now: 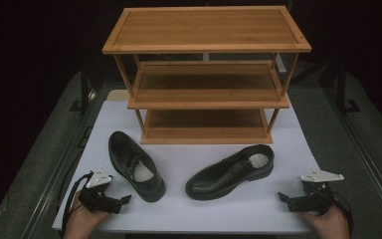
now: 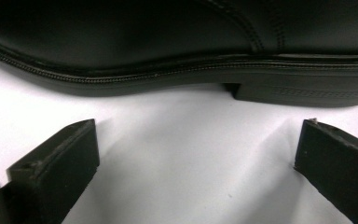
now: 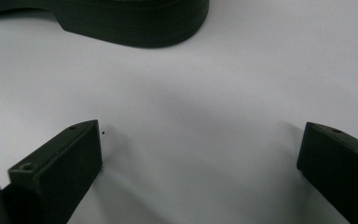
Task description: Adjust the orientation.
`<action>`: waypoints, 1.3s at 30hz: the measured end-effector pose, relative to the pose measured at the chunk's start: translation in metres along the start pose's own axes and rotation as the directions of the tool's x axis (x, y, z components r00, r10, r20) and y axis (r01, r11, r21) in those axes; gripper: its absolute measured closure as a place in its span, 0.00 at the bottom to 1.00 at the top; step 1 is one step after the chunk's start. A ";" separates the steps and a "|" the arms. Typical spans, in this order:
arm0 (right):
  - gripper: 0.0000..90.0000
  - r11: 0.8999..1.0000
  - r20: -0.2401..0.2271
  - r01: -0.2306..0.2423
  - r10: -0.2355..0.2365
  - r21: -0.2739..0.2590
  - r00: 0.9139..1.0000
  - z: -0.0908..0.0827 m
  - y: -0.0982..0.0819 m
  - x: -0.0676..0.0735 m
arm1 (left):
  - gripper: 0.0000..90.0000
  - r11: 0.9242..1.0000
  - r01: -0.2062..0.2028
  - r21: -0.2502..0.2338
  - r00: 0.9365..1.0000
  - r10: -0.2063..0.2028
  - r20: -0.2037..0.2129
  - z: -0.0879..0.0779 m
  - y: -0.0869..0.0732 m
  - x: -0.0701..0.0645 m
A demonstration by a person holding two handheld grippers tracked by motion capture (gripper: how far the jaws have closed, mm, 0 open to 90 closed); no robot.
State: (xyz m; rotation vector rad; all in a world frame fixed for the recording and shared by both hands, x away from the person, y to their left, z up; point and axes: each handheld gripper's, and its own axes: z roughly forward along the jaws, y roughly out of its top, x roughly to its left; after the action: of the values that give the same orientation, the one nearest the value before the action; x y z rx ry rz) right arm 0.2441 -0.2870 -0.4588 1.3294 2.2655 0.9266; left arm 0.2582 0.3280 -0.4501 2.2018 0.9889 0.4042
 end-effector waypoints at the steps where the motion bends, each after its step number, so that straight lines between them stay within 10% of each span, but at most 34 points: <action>1: 0.00 1.000 0.000 0.002 -0.002 0.000 1.000 0.000 0.000 0.000 | 0.00 1.000 0.000 0.005 1.000 0.000 0.002 0.000 0.000 0.000; 23: 0.00 1.000 0.002 0.002 -0.002 -0.004 1.000 0.000 0.000 0.000 | 0.06 0.996 0.068 -0.065 0.997 -0.070 -0.021 -0.028 0.028 0.038; 39: 0.00 1.000 0.002 0.001 -0.001 -0.003 1.000 0.000 0.000 0.000 | 0.64 0.994 0.056 -0.096 0.998 -0.059 -0.030 -0.032 0.061 0.072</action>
State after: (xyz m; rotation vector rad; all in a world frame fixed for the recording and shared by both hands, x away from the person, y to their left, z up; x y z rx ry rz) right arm 0.2438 -0.2870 -0.4591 1.3270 2.2622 0.9284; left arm 0.3217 0.3672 -0.3840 2.0826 1.0276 0.4526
